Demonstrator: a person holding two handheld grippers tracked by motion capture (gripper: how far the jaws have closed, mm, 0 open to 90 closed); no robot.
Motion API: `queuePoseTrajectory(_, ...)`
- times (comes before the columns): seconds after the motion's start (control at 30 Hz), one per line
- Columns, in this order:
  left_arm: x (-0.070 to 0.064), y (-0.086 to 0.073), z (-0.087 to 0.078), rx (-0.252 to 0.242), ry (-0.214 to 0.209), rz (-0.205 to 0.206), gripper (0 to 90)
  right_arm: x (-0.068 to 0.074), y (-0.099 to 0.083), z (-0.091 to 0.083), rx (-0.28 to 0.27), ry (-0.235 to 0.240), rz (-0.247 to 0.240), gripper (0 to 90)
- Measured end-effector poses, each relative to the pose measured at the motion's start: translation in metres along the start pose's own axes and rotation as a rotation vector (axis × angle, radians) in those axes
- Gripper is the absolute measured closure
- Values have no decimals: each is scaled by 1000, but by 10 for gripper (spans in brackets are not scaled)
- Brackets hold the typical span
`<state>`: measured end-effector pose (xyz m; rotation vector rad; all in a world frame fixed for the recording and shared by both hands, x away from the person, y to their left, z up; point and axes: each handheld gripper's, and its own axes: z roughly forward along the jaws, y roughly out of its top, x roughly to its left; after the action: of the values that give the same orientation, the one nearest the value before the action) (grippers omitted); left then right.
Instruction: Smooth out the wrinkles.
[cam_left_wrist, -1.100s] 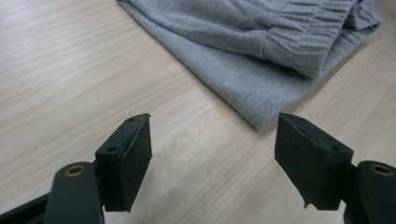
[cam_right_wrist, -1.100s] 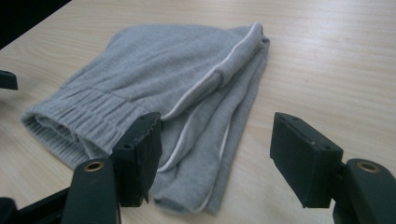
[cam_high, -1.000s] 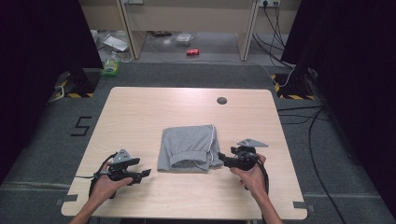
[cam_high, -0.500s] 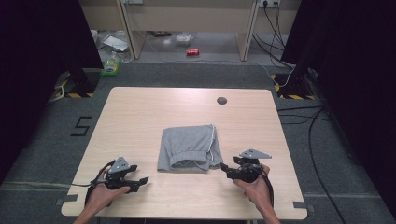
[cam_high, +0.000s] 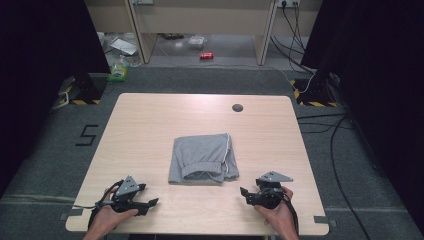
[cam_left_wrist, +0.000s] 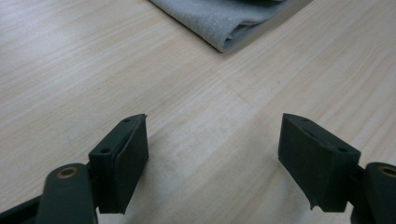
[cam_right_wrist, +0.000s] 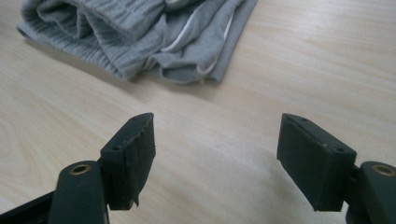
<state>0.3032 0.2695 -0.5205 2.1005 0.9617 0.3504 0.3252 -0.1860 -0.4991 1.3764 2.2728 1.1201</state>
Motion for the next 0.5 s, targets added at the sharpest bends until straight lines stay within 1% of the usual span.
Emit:
queuePoseTrajectory(0.07,-2,-1,-1,3,9,14,235,2,-3,-1,11,-13,-4,237)
queuePoseTrajectory(0.1,-3,-2,-1,5,12,20,232,2,-5,-1,16,-17,-13,229)
queuePoseTrajectory(0.13,-4,-2,-1,6,14,23,227,3,-6,-1,27,-20,-13,224)
queuePoseTrajectory(0.23,-6,-4,-2,4,20,29,213,5,-10,-3,37,-24,-19,206)
queuePoseTrajectory(0.37,-9,-7,-3,-1,32,30,185,6,-15,-4,51,-33,-42,183)
queuePoseTrajectory(0.4,-9,-7,-3,-1,34,28,177,7,-16,-4,60,-33,-34,182)
queuePoseTrajectory(0.5,-10,-7,-2,3,38,25,163,7,-16,-4,63,-29,-46,181)
